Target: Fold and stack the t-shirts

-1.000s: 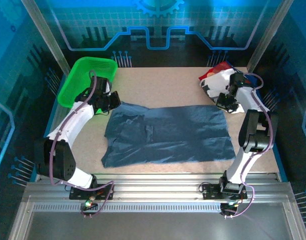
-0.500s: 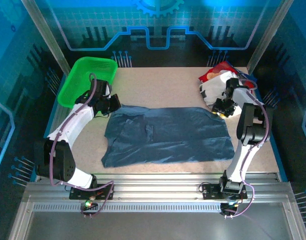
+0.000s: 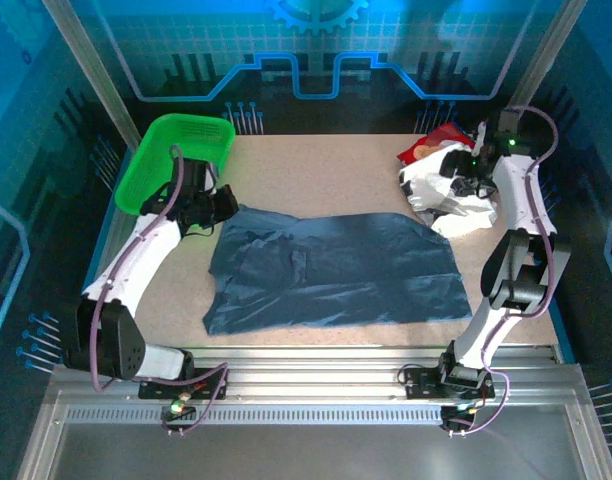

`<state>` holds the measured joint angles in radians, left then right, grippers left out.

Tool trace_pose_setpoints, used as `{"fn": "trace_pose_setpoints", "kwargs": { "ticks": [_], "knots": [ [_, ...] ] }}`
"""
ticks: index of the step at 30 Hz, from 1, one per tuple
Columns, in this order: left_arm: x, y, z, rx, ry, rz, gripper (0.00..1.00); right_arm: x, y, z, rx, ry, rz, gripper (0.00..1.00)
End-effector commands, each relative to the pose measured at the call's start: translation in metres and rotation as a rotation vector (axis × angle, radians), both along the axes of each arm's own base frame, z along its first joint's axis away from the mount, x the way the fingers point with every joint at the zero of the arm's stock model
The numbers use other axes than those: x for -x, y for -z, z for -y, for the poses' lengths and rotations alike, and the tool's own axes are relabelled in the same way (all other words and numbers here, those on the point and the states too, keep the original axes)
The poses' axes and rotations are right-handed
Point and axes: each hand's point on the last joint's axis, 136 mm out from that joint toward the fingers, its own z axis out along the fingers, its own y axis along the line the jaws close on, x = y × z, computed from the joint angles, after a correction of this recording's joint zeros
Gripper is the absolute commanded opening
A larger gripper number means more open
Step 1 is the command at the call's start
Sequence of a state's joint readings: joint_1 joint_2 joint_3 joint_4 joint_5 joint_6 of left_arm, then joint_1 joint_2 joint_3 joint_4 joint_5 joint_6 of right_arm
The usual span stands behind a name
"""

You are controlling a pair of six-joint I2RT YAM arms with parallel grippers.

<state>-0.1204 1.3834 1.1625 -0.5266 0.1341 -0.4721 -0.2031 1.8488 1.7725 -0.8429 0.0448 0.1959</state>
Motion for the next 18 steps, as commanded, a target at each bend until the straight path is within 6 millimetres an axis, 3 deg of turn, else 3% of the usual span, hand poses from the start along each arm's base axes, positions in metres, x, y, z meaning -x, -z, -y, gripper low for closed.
{"fn": "trace_pose_setpoints", "kwargs": {
  "ticks": [1, 6, 10, 18],
  "knots": [
    [0.007, -0.027, 0.001, 0.031, 0.016, 0.051, 0.00, -0.013, 0.023, 0.029, 0.126, -0.017, -0.077, 0.89],
    [0.022, -0.045, 0.000, 0.038, 0.023, 0.092, 0.00, -0.045, 0.042, 0.049, 0.186, -0.066, -0.089, 0.88],
    [0.036, -0.048, -0.004, 0.019, 0.018, 0.100, 0.00, -0.064, 0.054, 0.057, 0.160, -0.095, -0.071, 0.88],
    [0.052, -0.043, -0.014, -0.012, -0.004, 0.083, 0.00, -0.082, 0.077, 0.072, 0.153, -0.074, -0.086, 0.87]
  ]
}}
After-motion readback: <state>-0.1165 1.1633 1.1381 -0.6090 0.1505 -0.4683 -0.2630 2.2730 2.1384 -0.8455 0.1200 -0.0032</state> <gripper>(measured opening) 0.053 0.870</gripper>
